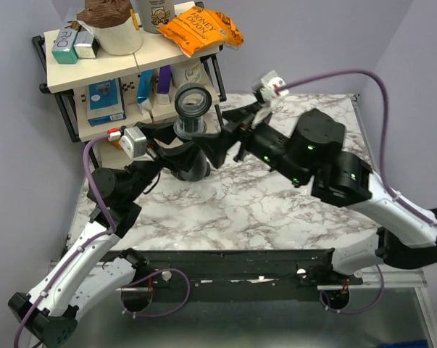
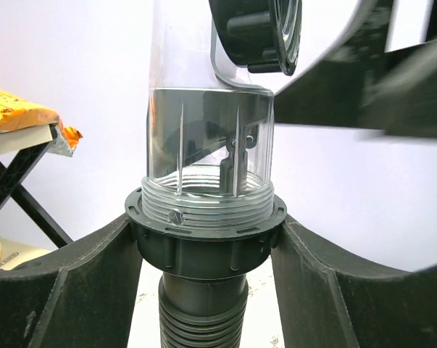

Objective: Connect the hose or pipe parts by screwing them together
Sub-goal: Install the adaptor on the pipeline.

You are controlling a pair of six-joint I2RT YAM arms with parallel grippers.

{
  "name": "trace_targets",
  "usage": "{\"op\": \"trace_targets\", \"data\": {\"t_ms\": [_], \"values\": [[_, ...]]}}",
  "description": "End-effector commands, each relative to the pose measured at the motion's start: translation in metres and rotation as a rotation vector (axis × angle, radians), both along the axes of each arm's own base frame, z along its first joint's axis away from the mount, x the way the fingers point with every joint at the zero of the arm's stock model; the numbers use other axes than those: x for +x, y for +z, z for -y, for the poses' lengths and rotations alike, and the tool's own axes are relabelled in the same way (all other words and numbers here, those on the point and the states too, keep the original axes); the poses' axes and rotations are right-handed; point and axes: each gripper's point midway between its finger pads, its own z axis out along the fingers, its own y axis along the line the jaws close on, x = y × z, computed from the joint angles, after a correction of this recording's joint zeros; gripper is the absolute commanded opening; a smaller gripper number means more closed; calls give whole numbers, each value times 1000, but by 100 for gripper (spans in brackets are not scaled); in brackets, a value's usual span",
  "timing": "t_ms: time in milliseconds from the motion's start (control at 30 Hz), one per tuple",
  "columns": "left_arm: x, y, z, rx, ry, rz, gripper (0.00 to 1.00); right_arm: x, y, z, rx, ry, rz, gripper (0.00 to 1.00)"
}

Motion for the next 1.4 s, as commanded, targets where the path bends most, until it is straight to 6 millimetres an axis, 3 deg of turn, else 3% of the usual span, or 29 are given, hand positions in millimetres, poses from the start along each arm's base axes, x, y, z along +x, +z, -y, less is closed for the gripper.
{"op": "trace_targets", "data": {"t_ms": [0, 67, 133, 167, 200, 267, 333, 467, 667, 800, 933, 1133, 1233, 1267, 1367], "values": [[-18, 21, -5, -79, -60, 43, 0, -58, 11, 1, 31, 388, 150, 100], [-33, 23, 2, -62, -151, 61, 0, -57, 14, 21, 29, 397, 192, 100], [-51, 27, 9, -66, -257, 66, 0, -68, 18, 33, 23, 468, 258, 100], [-59, 27, 12, -50, -306, 77, 0, -62, 18, 38, 16, 461, 271, 100], [-75, 27, 17, -25, -382, 109, 0, -66, 14, 38, 4, 494, 278, 100], [-87, 28, 20, -17, -457, 103, 0, -56, 12, 41, -16, 482, 282, 100], [-101, 29, 22, 10, -518, 128, 0, -58, 12, 38, -18, 529, 279, 100], [-111, 28, 24, 31, -568, 133, 0, -59, 12, 28, -23, 609, 288, 100], [-111, 28, 24, 32, -567, 132, 0, -78, 22, 10, 3, 779, 339, 100], [-109, 25, 24, 30, -556, 130, 0, -79, 27, 0, 14, 822, 341, 99], [-105, 24, 23, 27, -534, 131, 0, -77, 22, -10, 9, 857, 326, 84], [-98, 28, 21, 9, -498, 128, 0, -70, 11, -14, 3, 839, 270, 36], [-96, 31, 20, -1, -486, 129, 0, -67, 11, -12, 3, 816, 269, 19], [-95, 32, 20, -5, -479, 127, 0, -65, 10, -12, 1, 807, 263, 9], [-83, 38, 16, -38, -415, 119, 0, -58, 11, -11, 8, 761, 239, 1]]}}
